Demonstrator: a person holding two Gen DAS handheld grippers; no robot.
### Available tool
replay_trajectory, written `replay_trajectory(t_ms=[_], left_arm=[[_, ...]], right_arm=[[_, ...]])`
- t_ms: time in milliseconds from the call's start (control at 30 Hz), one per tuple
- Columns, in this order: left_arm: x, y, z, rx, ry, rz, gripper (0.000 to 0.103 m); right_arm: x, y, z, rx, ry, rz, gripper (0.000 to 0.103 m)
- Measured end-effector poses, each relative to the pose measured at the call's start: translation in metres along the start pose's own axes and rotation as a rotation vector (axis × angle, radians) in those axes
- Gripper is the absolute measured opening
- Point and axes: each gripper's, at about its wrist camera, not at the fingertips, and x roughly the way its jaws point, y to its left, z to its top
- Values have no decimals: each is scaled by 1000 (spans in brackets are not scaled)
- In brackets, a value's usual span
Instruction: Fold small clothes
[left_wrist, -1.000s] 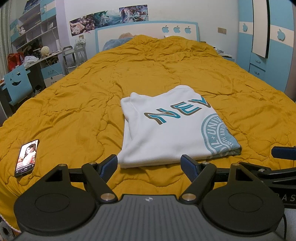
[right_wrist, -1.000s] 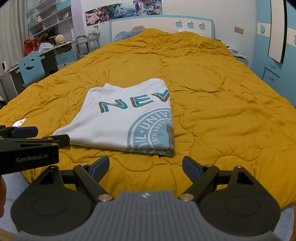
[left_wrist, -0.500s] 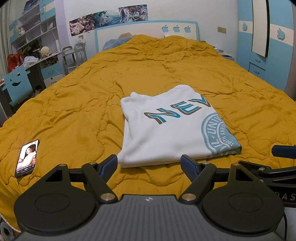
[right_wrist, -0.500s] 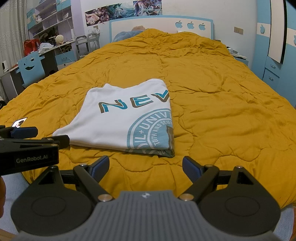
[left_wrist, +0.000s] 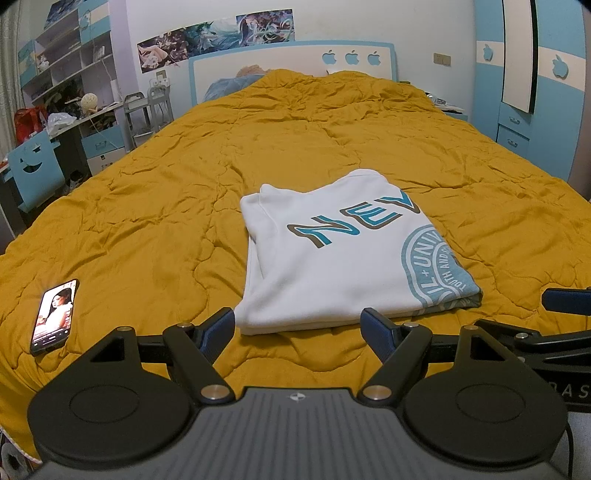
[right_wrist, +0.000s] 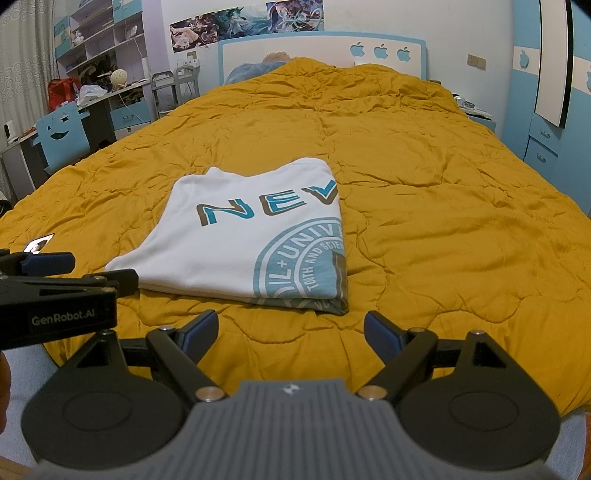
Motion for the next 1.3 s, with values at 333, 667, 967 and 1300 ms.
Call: replay_trajectory(t_ms=[333, 667, 967, 1300], left_arm=[[0, 1, 0, 1, -1, -1, 91], [0, 1, 0, 2, 1, -1, 91], [0, 1, 0, 3, 2, -1, 91], [2, 2, 0, 11, 11, 0, 91]], right_arm=[[0, 1, 1, -2, -1, -1, 82], [-1, 4, 0, 1, 0, -3, 82], [-1, 5, 0, 2, 1, -3, 82], [0, 5, 0, 2, 2, -3, 82]])
